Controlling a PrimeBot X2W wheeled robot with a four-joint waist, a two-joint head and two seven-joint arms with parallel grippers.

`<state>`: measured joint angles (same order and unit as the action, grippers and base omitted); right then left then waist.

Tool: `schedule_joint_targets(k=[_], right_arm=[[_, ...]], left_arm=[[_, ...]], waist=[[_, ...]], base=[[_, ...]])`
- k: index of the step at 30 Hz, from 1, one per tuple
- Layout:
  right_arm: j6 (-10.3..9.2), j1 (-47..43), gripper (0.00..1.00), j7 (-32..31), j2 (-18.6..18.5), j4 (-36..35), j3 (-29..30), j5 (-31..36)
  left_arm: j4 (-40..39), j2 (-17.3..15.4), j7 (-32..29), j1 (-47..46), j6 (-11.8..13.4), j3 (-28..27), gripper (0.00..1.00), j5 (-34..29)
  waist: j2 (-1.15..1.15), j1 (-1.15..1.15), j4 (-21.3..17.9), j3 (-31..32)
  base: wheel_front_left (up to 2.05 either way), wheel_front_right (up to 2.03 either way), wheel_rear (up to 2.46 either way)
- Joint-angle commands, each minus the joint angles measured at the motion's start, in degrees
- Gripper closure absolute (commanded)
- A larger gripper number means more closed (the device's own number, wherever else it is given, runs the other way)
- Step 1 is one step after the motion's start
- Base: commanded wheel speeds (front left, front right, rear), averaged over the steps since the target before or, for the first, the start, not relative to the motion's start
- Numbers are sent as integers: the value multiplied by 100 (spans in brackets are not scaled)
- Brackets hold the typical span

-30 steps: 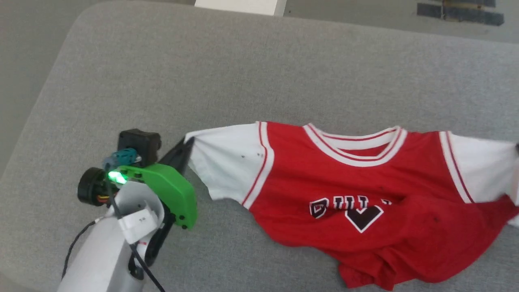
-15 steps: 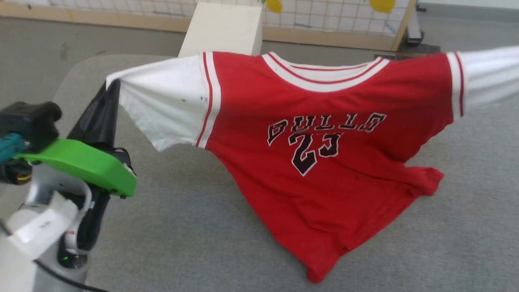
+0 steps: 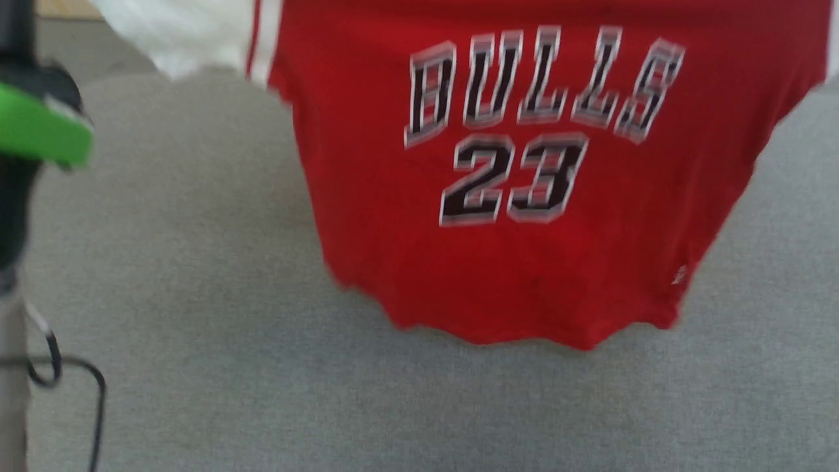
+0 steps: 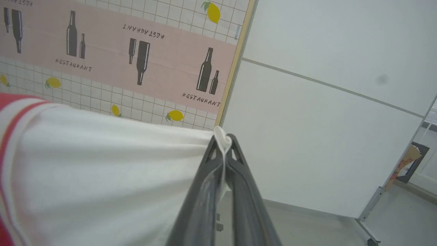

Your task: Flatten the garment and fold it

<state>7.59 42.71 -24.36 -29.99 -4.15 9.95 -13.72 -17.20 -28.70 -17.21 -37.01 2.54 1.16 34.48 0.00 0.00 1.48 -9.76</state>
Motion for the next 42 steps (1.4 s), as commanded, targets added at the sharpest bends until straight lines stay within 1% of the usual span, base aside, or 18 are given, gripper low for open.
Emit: schedule_joint_targets(k=[1, 6, 11, 14, 18, 23, 26, 28, 32, 36, 38, 40, 42], right_arm=[[-10, 330, 100, -44, -20, 157, -22, -49], [-10, 1444, 100, -17, -86, 729, -224, 48], [-10, 2690, 100, 267, 22, 1546, -547, 402], [-10, 3383, 100, 466, 84, 2045, -621, 626], [-10, 4191, 100, 948, 360, 2706, -474, 964], [-10, 4676, 100, 1539, 713, 3463, -433, 1420], [-10, 4777, 100, 1834, 895, 3758, -295, 1572], [-10, 4709, 100, 2004, 1056, 3931, -257, 1557], [-10, 4336, 100, 2311, 1238, 4082, -286, 1485], [-10, 3562, 100, 2534, 1317, 4156, -413, 1243], [-10, 3029, 100, 2455, 1470, 4227, -371, 720], [-10, 2483, 100, 2362, 1464, 4133, -613, 403], [-10, 1817, 100, 2292, 1356, 3942, -990, 156]], left_arm=[[197, -50, -58, -367, -43, 46, 100, 33], [1066, -82, 11, -1537, -145, 214, 100, -153], [2122, -3, 463, -2943, -175, 218, 100, -351], [2712, 61, 784, -3757, -226, 289, 100, -503], [3546, 204, 1323, -4590, -205, 302, 100, -645], [4382, 326, 2023, -5059, -270, 301, 100, -722], [4731, 408, 2314, -5077, -357, 338, 100, -720], [4923, 455, 2457, -4972, -442, 403, 100, -730], [5189, 583, 2746, -4473, -634, 549, 100, -703], [5307, 776, 2969, -3576, -767, 734, 100, -663], [5284, 891, 3030, -2916, -814, 881, 100, -662], [5216, 980, 3052, -2279, -833, 952, 100, -600], [5090, 1021, 3032, -1598, -836, 1039, 100, -562]], waist=[[0, 0, -65, -508], [0, 0, -137, -1197], [0, 0, -219, -1809], [0, 0, -207, -2098], [0, 0, -192, -2365], [0, 0, -170, -2544], [0, 0, -129, -2617], [0, 0, -118, -2624], [0, 0, -79, -2523], [0, 0, -35, -2193], [0, 0, -23, -1926], [0, 0, -10, -1675], [0, 0, 4, -1393]], base=[[0, 0, 0], [0, 0, 0], [0, 0, 0], [0, 0, 0], [0, 0, 0], [0, 0, 0], [0, 0, 0], [0, 0, 0], [0, 0, 0], [0, 0, 0], [0, 0, 0], [0, 0, 0], [0, 0, 0]])
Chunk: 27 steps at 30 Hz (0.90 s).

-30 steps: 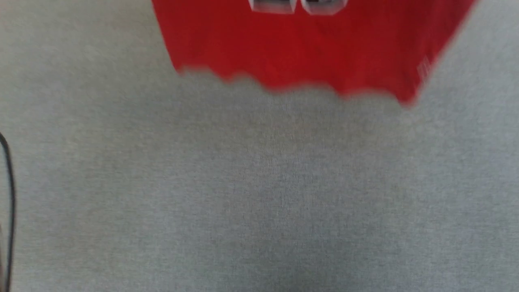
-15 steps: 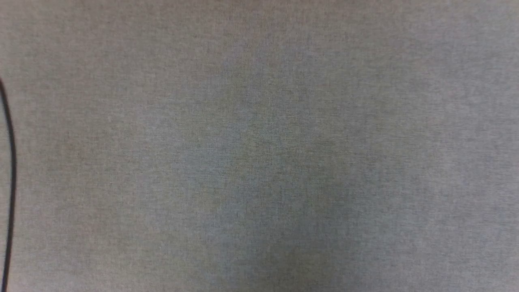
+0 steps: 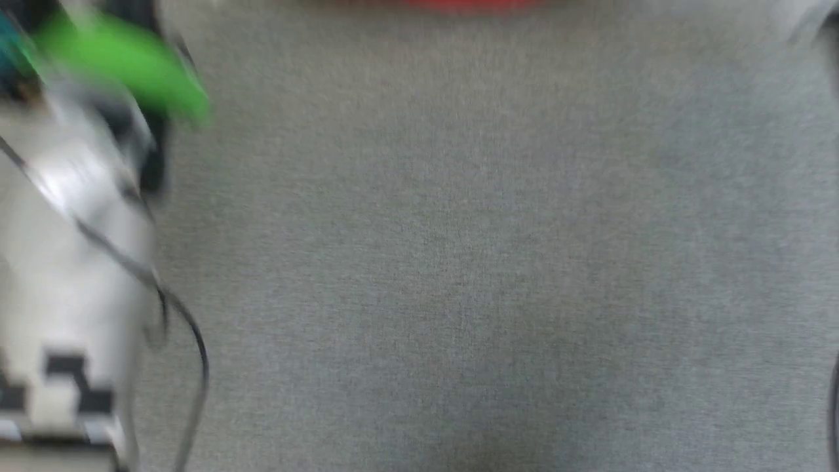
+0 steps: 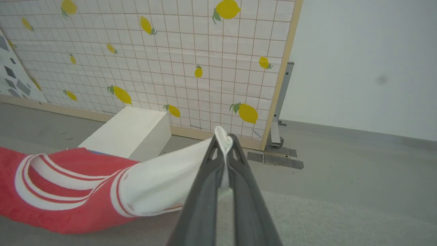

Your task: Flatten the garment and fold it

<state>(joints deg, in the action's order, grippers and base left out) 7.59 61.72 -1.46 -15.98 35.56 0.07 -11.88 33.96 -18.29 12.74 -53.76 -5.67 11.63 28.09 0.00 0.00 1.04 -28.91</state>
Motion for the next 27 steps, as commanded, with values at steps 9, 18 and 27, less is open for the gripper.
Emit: schedule_joint_targets(k=[9, 18, 27], right_arm=[[-10, -2948, 100, -743, -1033, -1173, -656, -1380], [-10, -4894, 100, -1165, -1613, -1659, -537, -1764], [-10, -6236, 100, -2097, -1526, -2267, -299, -1867]], left_arm=[[-1188, -239, -562, 2951, 195, 99, 100, 390], [-1773, -815, -1107, 4659, 516, 219, 100, 239], [-2121, -1004, -1807, 5852, 523, 327, 100, 605]], waist=[[0, 0, 101, 1498], [0, 0, 96, 2102], [0, 0, -6, 2573]], base=[[0, 0, 0], [0, 0, 0], [0, 0, 0]])
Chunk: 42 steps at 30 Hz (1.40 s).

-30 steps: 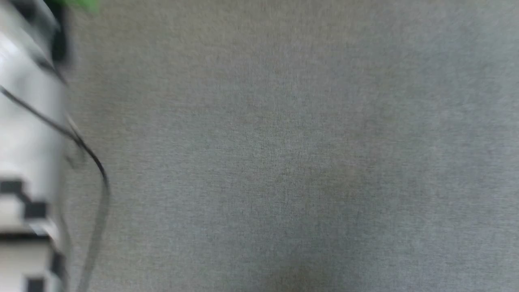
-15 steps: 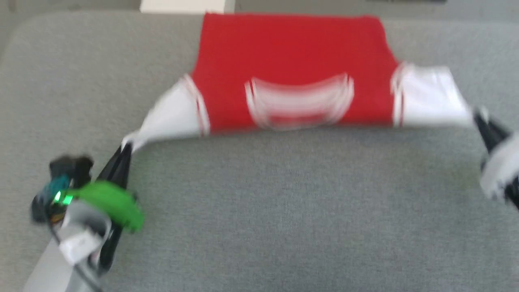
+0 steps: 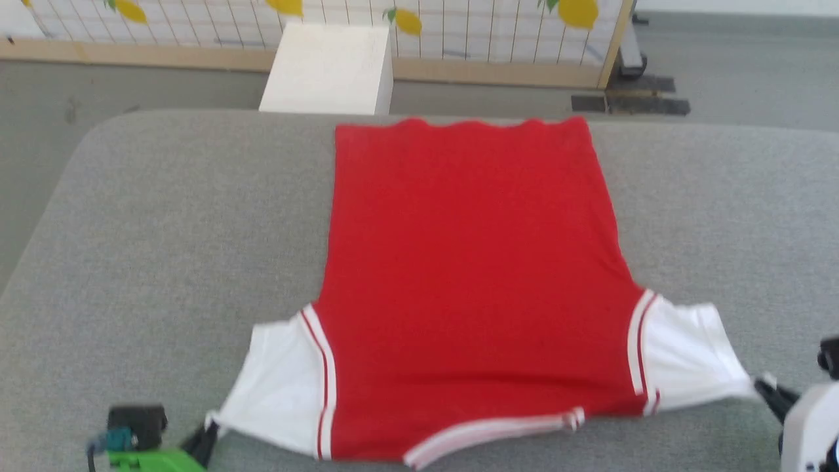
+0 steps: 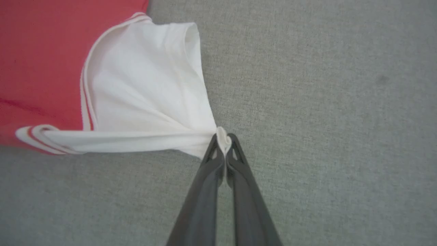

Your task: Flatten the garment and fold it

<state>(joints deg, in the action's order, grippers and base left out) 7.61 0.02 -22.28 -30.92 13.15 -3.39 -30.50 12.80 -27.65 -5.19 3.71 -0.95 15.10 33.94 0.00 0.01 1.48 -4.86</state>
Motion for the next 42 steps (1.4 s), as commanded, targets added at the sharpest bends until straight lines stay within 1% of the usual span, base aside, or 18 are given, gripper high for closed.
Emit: schedule_joint_targets(k=[1, 5, 8, 9, 14, 16, 19, 22, 25, 29, 34, 38, 42], right_arm=[[-12, -240, 100, -102, -33, -137, 100, -17], [-12, -762, 100, -404, 21, -465, 250, -54], [-12, -929, 100, -584, 63, -614, 362, -26], [-12, -929, 0, -613, 70, -690, 399, 14], [-12, -599, 0, -813, 110, -1101, 573, -17], [-12, -316, 0, -905, 197, -1281, 722, -96], [-12, 279, 0, -1207, 268, -1498, 841, -85], [-12, 990, 0, -1488, 257, -1543, 795, 23], [-12, 1830, 0, -1768, 247, -1286, 772, 113], [-12, 2964, 0, -2271, 225, -661, 799, 296], [-12, 4276, 0, -2914, 72, 162, 836, 770], [-12, 5037, 0, -3249, 28, 641, 863, 1099], [-12, 5497, 0, -3509, -88, 975, 804, 1374]], left_arm=[[-96, -84, -93, 239, 76, -7, 100, 52], [-461, -35, -254, 537, 175, 76, 100, 110], [-645, 30, -293, 546, 201, 168, 100, 87], [-701, 57, -300, 514, 199, 206, 100, 71], [-1080, 153, -194, 305, 144, 324, 100, -16], [-1316, 181, -211, 232, 151, 357, 100, -32], [-1744, 188, -314, 101, 163, 426, 100, -75], [-2156, 189, -444, -37, 155, 546, 100, -158], [-2545, 246, -534, -192, 155, 696, 100, -264], [-2913, 369, -550, -367, 145, 858, 100, -357], [-3191, 521, -544, -581, 95, 1063, 100, -453], [-3345, 652, -495, -743, 83, 1167, 100, -510], [-3469, 774, -471, -832, 50, 1322, 100, -550]], waist=[[0, -1, -48, 195], [0, -1, -15, 201], [0, -1, 22, 136], [0, -1, 41, 101], [0, -1, 174, -128], [0, -1, 258, -278], [0, -1, 439, -608], [0, -1, 653, -995], [0, -1, 917, -1412], [0, -1, 1271, -1931], [0, -1, 1718, -2454], [0, -1, 2020, -2717], [0, -1, 2250, -2916]], base=[[0, 0, 0], [0, 0, 0], [0, 0, 0], [0, 0, 0], [0, 0, 0], [0, 0, 0], [0, 0, 0], [0, 0, 0], [0, 0, 0], [0, 0, 0], [0, 0, 0], [0, 0, 0], [0, 0, 0]])
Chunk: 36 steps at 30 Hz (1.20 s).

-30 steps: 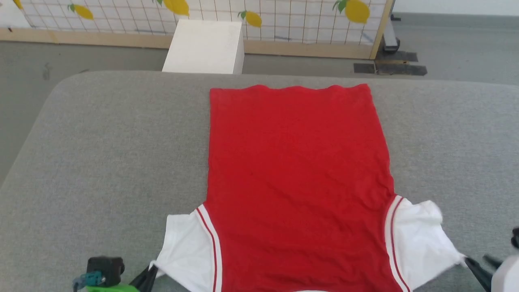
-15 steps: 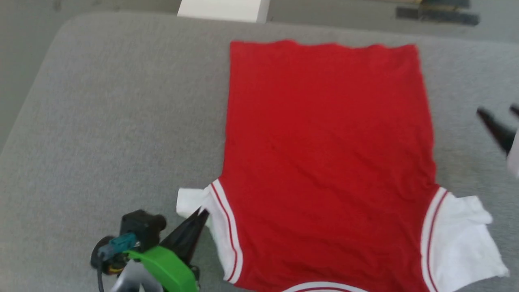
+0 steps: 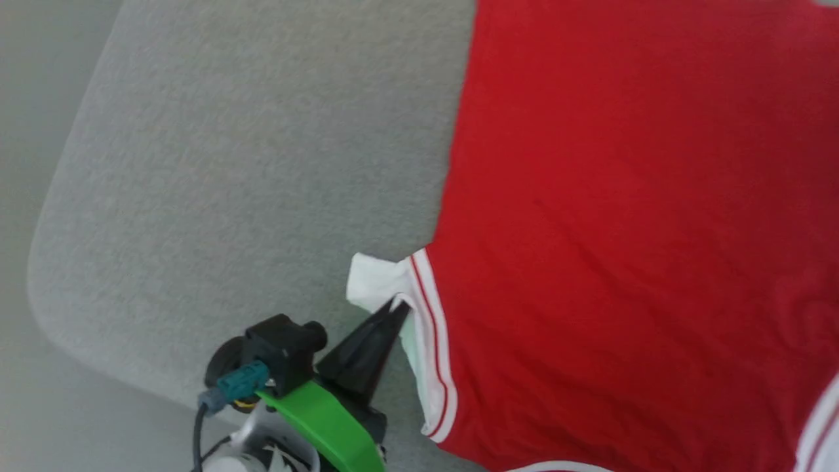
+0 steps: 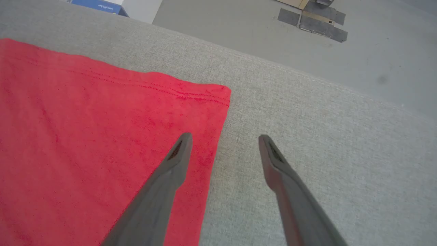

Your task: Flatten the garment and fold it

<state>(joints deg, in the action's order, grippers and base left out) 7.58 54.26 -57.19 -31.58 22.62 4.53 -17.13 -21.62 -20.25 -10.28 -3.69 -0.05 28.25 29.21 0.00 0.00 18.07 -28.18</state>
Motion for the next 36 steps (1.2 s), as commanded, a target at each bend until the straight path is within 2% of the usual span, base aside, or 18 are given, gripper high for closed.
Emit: schedule_joint_targets(k=[1, 7, 12, 13, 14, 21, 24, 29, 36], right_arm=[[-9, 159, 0, -51, -37, 105, 53, 101], [-9, 406, 0, -120, -49, 506, 245, 603], [-9, 203, 0, -311, -93, 757, 269, 871], [-9, 141, 56, -338, -109, 771, 263, 876], [-9, 102, 100, -346, -112, 775, 272, 866], [-9, -392, 100, -162, -99, 750, 299, 661], [-9, -829, 100, -59, -177, 654, 168, 457], [-9, -1661, 100, 189, -186, 563, 281, 57], [-9, -3177, 100, 223, -218, -356, 270, -454]], left_arm=[[-43, 65, 48, -108, -49, 39, 100, -74], [-65, 195, 124, -207, -63, 142, 100, -92], [-32, 263, 176, -218, -71, 198, 100, -61], [-9, 260, 186, -218, -71, 194, 100, -57], [10, 256, 193, -218, -69, 187, 100, -52], [219, 217, 275, -179, -48, 96, 100, 23], [377, 230, 347, -85, -12, 25, 100, 125], [666, 165, 428, 113, 54, -88, 100, 223], [957, 91, 570, 508, 242, -310, 100, 380]], waist=[[0, 0, 638, -619], [0, 0, 825, -739], [0, 0, 857, -721], [0, 0, 850, -700], [0, 0, 841, -684], [0, 0, 619, -272], [0, 0, 419, 78], [0, 0, 4, 743], [0, 0, -595, 1472]], base=[[0, 0, 0], [0, 0, 0], [0, 0, 0], [0, 0, 0], [0, 0, 0], [0, 0, 0], [0, 0, 0], [0, 0, 0], [0, 0, 0]])
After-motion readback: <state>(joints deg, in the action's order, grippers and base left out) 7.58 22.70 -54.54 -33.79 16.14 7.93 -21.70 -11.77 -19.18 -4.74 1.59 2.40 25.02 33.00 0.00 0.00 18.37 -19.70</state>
